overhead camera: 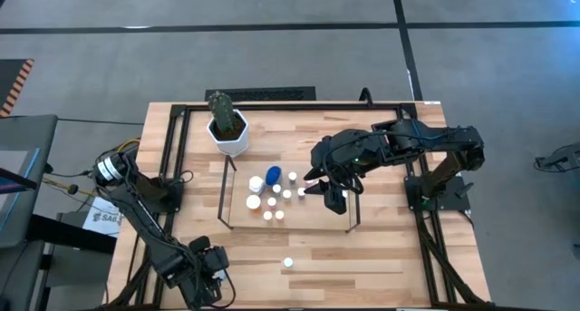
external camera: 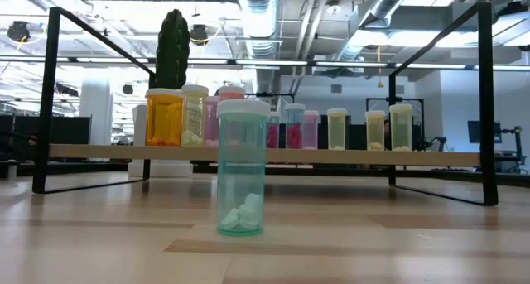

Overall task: Pick and place medicine bottles onto shelf by color
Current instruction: Put the blue pill bottle on the shelf

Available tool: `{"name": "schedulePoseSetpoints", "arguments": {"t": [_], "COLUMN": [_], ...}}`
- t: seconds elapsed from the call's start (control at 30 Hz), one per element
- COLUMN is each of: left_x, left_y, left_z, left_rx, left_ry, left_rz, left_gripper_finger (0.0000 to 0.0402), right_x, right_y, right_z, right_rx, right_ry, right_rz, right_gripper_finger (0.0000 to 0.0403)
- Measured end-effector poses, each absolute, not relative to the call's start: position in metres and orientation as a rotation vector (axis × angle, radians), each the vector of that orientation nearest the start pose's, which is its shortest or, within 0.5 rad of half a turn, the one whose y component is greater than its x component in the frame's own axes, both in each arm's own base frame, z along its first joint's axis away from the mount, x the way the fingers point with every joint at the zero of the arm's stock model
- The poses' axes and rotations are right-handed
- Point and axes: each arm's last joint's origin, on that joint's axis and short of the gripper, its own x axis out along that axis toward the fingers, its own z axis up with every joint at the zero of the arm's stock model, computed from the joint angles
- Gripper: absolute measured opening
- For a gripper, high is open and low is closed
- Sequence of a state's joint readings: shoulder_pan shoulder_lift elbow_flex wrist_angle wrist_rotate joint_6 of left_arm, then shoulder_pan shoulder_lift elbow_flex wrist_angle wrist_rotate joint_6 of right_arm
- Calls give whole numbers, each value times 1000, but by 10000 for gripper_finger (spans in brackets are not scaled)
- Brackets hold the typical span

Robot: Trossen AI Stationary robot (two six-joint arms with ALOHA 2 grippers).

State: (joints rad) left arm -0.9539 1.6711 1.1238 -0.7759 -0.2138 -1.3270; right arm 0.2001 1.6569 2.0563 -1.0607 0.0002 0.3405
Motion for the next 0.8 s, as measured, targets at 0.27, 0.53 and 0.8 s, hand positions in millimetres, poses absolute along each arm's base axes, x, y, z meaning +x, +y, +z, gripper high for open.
{"name": "schedulePoseSetpoints", "arguments": {"t": [0.27, 0.53, 0.8], "left_x": [183, 182, 188], "left_y": [-247, -245, -243], "left_z": [181, 178, 179], "left_rx": [-402, -376, -354], "left_ry": [1233, 1224, 1201], "left_rz": [161, 161, 138], "left_gripper_finger": [217, 194, 126], "right_x": [315, 315, 315], "right_y": [64, 64, 64], "right_z": [458, 458, 458], "right_rx": [261, 261, 261], "right_ry": [684, 684, 684], "right_rz": [78, 78, 79], "right_gripper_finger": [186, 186, 186]}}
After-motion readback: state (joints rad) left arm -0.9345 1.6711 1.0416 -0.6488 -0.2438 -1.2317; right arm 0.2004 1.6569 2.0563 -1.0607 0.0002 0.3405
